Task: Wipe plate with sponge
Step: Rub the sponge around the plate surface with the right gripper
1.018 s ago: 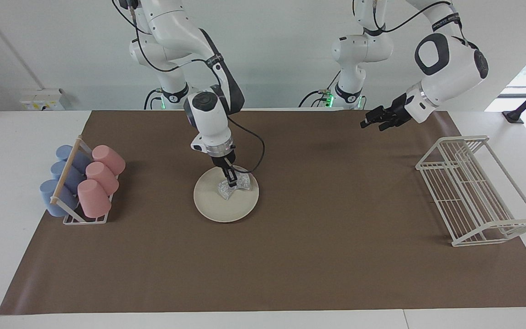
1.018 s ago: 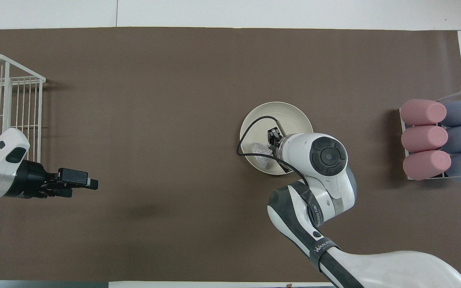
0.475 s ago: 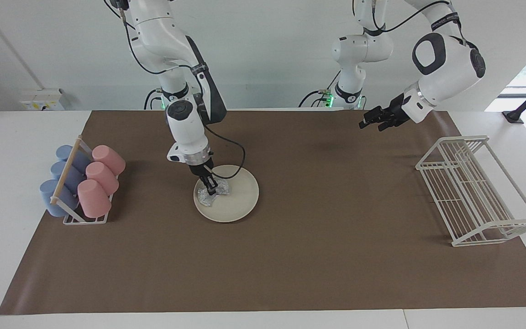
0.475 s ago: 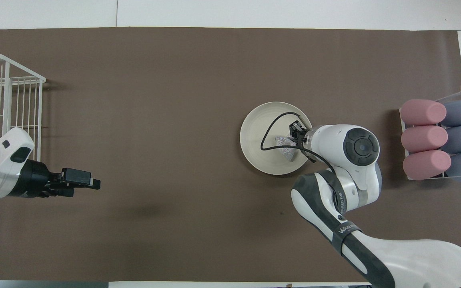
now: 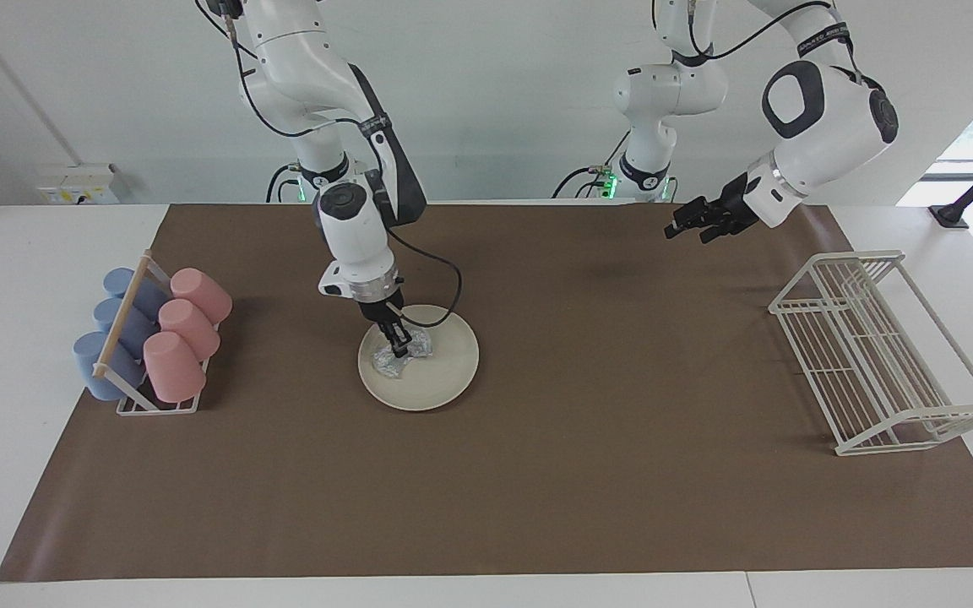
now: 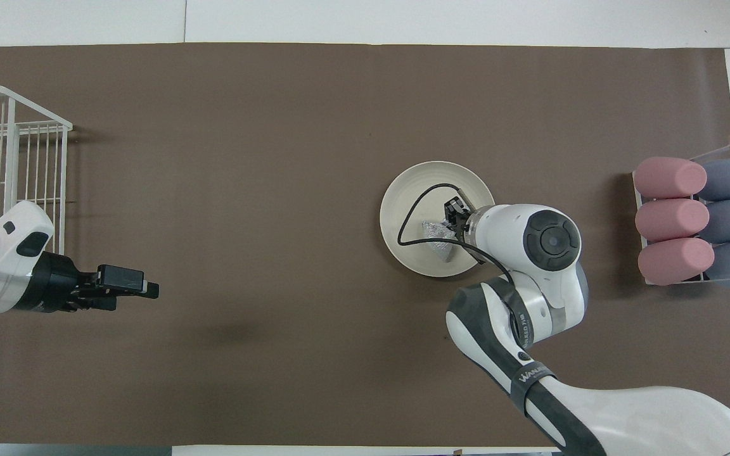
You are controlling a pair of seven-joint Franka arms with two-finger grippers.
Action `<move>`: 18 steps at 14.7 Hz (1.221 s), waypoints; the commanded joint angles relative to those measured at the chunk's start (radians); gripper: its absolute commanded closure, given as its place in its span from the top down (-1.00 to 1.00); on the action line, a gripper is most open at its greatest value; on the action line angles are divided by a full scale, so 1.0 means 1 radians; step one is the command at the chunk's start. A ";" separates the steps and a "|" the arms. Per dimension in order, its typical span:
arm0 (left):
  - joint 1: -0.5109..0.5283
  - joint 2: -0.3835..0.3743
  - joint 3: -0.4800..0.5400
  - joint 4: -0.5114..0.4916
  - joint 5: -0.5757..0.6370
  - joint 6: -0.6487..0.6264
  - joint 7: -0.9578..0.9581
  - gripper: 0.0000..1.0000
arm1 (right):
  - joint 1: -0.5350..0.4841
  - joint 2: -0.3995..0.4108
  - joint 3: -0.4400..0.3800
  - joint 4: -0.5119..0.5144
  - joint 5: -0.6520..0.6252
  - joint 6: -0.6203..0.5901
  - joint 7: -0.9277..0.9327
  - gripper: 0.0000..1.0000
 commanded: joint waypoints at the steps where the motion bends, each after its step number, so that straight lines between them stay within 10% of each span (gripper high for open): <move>1: -0.028 0.008 0.001 0.011 0.025 0.025 -0.026 1.00 | 0.084 0.013 0.007 -0.029 0.006 0.027 0.143 -1.00; 12: -0.028 0.010 0.002 0.011 0.025 0.028 -0.028 1.00 | -0.108 0.025 0.006 -0.029 0.006 0.027 -0.248 -1.00; 18: -0.028 0.010 0.002 0.012 0.025 0.030 -0.028 1.00 | -0.014 0.019 0.009 -0.033 0.008 0.022 -0.051 -1.00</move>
